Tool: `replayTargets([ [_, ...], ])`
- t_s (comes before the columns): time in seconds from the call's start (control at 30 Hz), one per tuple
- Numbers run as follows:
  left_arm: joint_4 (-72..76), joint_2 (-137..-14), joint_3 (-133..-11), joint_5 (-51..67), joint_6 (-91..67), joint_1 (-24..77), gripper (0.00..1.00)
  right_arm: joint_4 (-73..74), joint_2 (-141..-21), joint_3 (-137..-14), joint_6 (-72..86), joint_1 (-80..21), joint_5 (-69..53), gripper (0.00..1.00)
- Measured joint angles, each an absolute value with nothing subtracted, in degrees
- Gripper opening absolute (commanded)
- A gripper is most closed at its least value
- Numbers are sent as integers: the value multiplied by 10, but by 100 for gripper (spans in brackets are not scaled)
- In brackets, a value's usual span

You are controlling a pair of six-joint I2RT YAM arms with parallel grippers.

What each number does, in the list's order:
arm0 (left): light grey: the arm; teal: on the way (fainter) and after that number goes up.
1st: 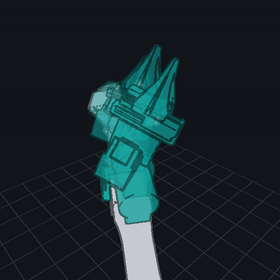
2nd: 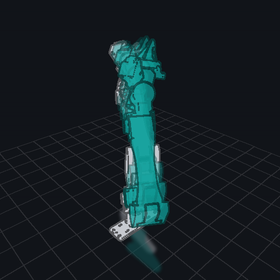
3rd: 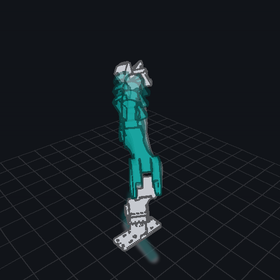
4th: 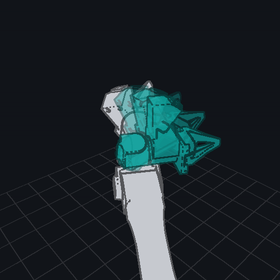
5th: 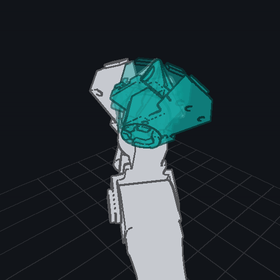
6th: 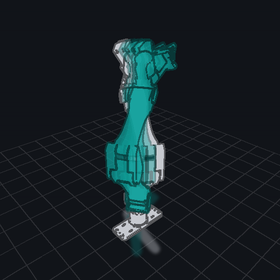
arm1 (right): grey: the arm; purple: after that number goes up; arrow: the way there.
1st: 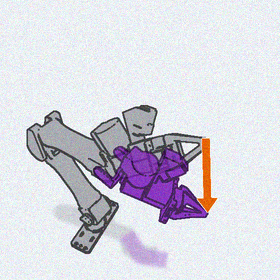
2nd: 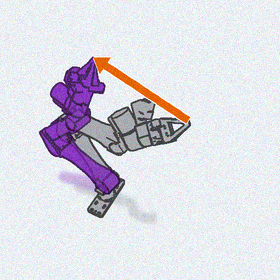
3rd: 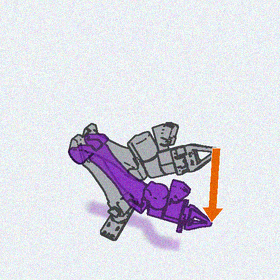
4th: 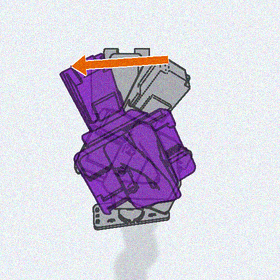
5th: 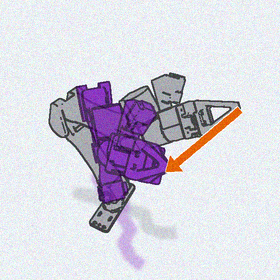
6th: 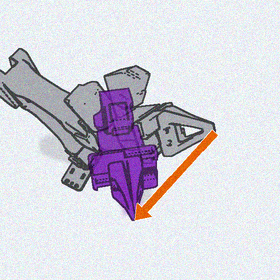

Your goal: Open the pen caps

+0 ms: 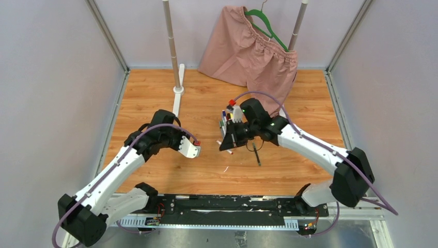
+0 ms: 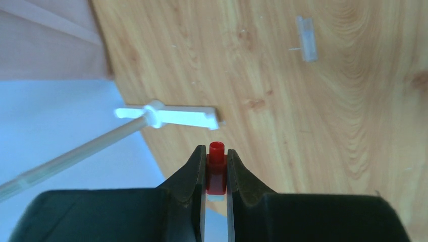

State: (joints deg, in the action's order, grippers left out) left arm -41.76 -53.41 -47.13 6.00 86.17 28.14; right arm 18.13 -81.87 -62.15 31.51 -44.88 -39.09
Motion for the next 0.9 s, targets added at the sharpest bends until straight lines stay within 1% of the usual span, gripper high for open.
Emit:
replayTargets([
  [0.2,-421,-636,-475,69,740,281,0,218,-744,-562,278,-418,-155,0],
  [0.37,-422,-728,-500,89,646,281,0,219,-774,-510,272,-412,-26,0],
  [0.47,-415,-771,-512,100,605,281,0,214,-805,-493,270,-411,18,0],
  [0.6,-394,-831,-521,110,566,281,0,194,-832,-479,270,-411,46,2],
  [0.77,-374,-894,-529,111,536,281,0,163,-861,-477,272,-411,62,10],
  [0.83,-369,-912,-534,111,526,281,2,150,-863,-473,272,-411,68,13],
  [0.9,-363,-921,-538,113,517,281,6,142,-863,-468,273,-411,75,18],
])
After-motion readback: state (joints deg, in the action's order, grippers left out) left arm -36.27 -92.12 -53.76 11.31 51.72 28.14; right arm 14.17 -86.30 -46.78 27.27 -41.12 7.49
